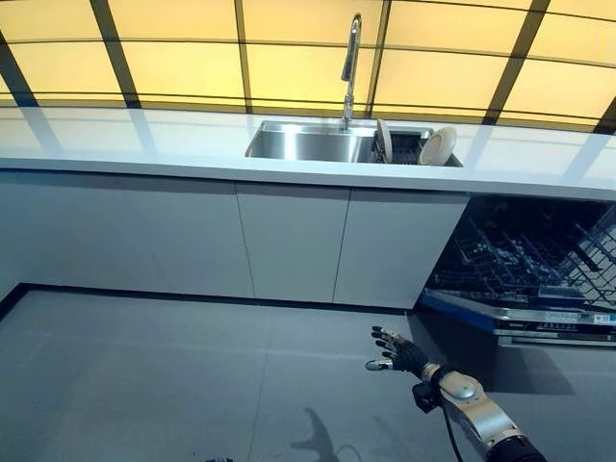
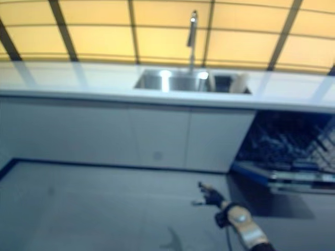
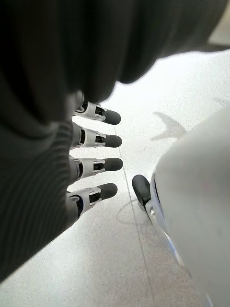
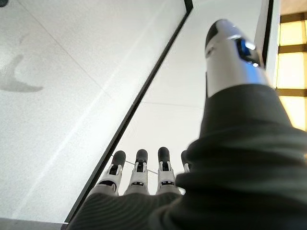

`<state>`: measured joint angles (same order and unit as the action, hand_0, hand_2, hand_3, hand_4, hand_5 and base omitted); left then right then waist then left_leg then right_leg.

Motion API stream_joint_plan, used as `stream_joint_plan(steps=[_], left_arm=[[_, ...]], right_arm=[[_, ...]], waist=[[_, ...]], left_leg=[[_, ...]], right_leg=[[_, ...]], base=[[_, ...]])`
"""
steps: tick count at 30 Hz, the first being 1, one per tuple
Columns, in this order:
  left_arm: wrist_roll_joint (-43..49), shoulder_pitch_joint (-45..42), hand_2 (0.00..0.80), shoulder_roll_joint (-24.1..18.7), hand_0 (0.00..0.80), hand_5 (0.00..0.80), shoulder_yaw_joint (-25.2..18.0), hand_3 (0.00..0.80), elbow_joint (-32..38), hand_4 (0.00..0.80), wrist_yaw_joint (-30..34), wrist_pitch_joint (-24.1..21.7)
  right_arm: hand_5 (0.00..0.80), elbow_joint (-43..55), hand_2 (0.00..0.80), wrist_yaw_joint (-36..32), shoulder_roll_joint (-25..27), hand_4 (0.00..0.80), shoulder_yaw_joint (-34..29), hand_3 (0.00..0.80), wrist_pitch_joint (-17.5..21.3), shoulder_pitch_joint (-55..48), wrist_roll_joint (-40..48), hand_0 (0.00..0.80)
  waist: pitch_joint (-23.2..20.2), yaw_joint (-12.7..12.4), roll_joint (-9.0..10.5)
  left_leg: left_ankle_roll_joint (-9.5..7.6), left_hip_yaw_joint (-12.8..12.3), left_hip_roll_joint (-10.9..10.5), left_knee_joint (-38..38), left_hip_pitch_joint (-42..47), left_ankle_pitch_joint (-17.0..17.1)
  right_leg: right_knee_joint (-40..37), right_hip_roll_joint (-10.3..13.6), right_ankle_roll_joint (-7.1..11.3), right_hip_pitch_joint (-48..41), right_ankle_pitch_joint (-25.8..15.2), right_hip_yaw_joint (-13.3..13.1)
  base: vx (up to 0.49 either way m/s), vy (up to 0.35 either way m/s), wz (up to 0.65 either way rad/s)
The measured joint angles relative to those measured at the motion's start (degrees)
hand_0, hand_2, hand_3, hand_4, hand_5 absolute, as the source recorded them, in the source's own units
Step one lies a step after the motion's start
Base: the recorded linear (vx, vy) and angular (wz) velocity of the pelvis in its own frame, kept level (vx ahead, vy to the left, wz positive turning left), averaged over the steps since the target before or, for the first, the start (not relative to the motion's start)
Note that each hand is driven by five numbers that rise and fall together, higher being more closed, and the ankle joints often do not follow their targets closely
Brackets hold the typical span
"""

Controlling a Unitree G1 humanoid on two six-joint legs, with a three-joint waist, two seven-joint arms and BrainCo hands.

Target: Take plates into dishwasher

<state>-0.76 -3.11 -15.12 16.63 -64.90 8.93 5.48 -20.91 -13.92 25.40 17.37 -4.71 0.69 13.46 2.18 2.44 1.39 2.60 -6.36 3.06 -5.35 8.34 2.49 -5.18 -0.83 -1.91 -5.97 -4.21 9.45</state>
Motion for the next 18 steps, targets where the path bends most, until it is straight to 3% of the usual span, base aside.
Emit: stream_joint_plan(steps=[8,10,14,18], left_arm=[[-0.07,-0.44,0.0,0.23,0.0,0.0,-1.71,0.0,0.02,0.0,-2.09,-0.38],[-0.09,0.5,0.0,0.2,0.0,0.0,-2.15,0.0,-0.25,0.0,-2.85,-1.0],[-0.63,4.51,0.0,0.25,0.0,0.0,-2.17,0.0,-1.7,0.0,-3.61,-1.92],[-1.27,5.82,0.0,0.12,0.0,0.0,-2.19,0.0,-1.85,0.0,-3.74,-2.03]], right_arm=[[0.0,15.45,0.0,-2.89,0.04,0.0,-1.88,0.0,6.41,0.85,11.86,0.0],[0.0,17.44,0.0,-3.29,0.12,0.0,-3.61,0.0,8.27,4.14,16.42,0.0],[0.0,18.14,0.0,-2.01,0.95,0.0,-7.0,0.0,9.58,11.65,22.32,0.0],[0.0,18.3,0.0,0.1,1.38,0.0,-7.29,0.0,9.76,17.27,22.43,0.0]], waist=[[1.71,0.17,-0.93],[4.24,0.04,-0.8],[8.51,0.12,-1.44],[10.29,-0.19,-1.96]], left_leg=[[0.18,-0.55,0.45,0.87,0.05,-0.12],[1.02,-0.38,0.84,5.26,-1.44,-1.42],[1.5,-0.84,2.64,17.98,-7.58,-5.73],[1.91,-1.23,3.85,22.4,-10.75,-8.18]], right_leg=[[0.41,-0.39,-0.1,-0.14,0.07,-0.21],[2.5,-0.65,-0.94,0.21,0.8,0.03],[13.56,-0.51,-2.57,5.68,6.02,0.41],[24.39,-0.55,-3.68,11.34,10.52,0.43]], base=[[-0.007,-0.163,-0.02],[-0.067,-0.217,0.01],[-0.051,-0.144,0.14],[0.012,-0.103,-0.07]])
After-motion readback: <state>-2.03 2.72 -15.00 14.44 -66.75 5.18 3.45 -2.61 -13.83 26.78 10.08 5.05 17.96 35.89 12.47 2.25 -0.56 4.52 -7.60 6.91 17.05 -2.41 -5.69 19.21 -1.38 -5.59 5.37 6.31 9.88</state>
